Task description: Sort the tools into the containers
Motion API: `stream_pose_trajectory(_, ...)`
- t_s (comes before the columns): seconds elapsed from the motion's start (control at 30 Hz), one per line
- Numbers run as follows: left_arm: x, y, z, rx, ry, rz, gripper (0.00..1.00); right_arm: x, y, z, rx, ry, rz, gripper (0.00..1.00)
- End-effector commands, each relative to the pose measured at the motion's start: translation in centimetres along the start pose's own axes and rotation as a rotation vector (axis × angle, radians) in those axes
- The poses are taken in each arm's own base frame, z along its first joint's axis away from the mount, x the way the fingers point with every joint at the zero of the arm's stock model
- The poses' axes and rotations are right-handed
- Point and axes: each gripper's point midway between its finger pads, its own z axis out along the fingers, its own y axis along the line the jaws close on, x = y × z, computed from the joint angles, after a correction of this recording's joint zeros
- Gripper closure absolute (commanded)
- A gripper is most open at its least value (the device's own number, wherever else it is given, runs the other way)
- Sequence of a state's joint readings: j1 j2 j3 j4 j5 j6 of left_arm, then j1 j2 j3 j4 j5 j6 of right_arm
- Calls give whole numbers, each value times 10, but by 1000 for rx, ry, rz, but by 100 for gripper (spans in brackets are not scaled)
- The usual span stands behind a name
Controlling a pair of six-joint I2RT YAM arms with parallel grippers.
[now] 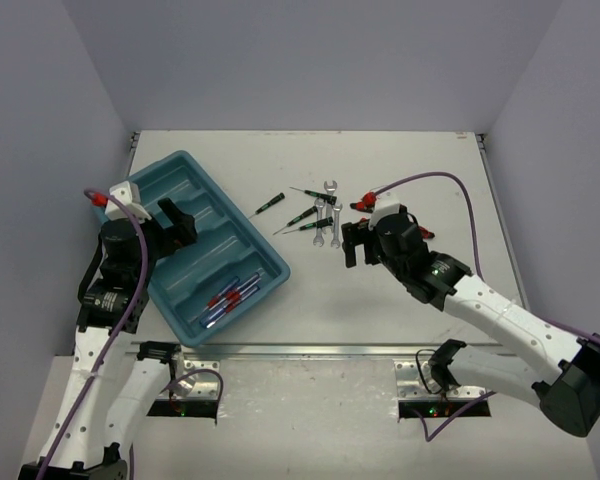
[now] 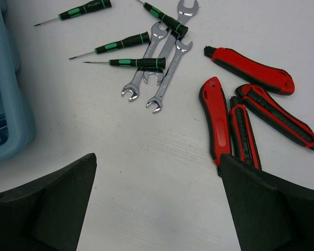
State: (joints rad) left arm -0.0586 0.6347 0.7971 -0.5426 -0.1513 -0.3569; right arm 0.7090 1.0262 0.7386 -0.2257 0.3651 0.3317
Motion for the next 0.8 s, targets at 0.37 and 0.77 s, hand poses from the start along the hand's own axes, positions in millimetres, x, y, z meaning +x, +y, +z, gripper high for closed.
stream_pose_trajectory(0.37, -20, -15, -10, 66, -65, -15, 0, -10, 2, 1, 18, 98, -53, 1)
stream_pose_trajectory(0.77, -11, -15, -2, 62, -28, -6, 0, 9, 18, 33, -61, 245, -150, 7)
